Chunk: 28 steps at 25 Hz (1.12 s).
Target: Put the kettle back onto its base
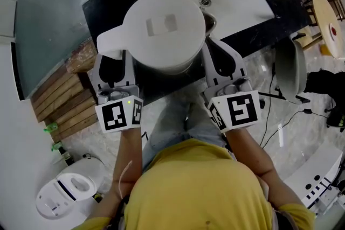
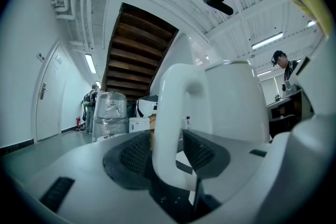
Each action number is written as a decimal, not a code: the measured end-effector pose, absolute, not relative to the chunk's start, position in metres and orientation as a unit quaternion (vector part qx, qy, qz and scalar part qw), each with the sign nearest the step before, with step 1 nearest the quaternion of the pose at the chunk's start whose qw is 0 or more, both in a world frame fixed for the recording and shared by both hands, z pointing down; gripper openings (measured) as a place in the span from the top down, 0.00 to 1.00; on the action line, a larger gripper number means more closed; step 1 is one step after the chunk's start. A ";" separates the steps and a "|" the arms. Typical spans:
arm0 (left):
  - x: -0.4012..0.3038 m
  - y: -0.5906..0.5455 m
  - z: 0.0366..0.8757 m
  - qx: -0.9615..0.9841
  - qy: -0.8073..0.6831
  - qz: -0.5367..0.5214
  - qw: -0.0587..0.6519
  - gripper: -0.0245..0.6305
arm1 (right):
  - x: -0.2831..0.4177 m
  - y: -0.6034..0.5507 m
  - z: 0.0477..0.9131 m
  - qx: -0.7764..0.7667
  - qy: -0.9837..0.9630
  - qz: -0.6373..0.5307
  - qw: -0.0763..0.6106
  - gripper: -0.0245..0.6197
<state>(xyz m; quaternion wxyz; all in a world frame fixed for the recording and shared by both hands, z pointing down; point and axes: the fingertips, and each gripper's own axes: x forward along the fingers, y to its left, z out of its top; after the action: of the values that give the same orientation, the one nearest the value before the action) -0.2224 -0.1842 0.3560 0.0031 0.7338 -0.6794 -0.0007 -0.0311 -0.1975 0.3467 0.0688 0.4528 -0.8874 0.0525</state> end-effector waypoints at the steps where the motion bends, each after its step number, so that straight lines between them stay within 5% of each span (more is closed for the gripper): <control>1: -0.222 -0.182 0.356 0.732 -0.682 0.000 0.005 0.69 | -0.031 -0.196 0.346 0.451 -0.889 0.052 0.068 0.94; 15: -0.205 -0.134 0.337 0.710 -0.704 -0.004 -0.001 0.69 | -0.018 -0.163 0.326 0.421 -0.905 0.039 0.052 0.94; 19: -0.194 -0.118 0.321 0.707 -0.707 -0.014 -0.008 0.92 | -0.013 -0.151 0.316 0.413 -0.909 0.032 0.045 0.94; 28: -0.151 -0.079 0.294 0.715 -0.699 -0.021 0.002 0.95 | 0.005 -0.115 0.291 0.391 -0.920 0.022 0.024 0.94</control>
<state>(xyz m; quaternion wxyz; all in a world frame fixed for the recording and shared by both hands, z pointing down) -0.1513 -0.0790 0.2938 0.0020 0.7147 -0.6991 -0.0210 0.0051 -0.1145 0.2914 0.0237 0.3914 -0.9196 0.0221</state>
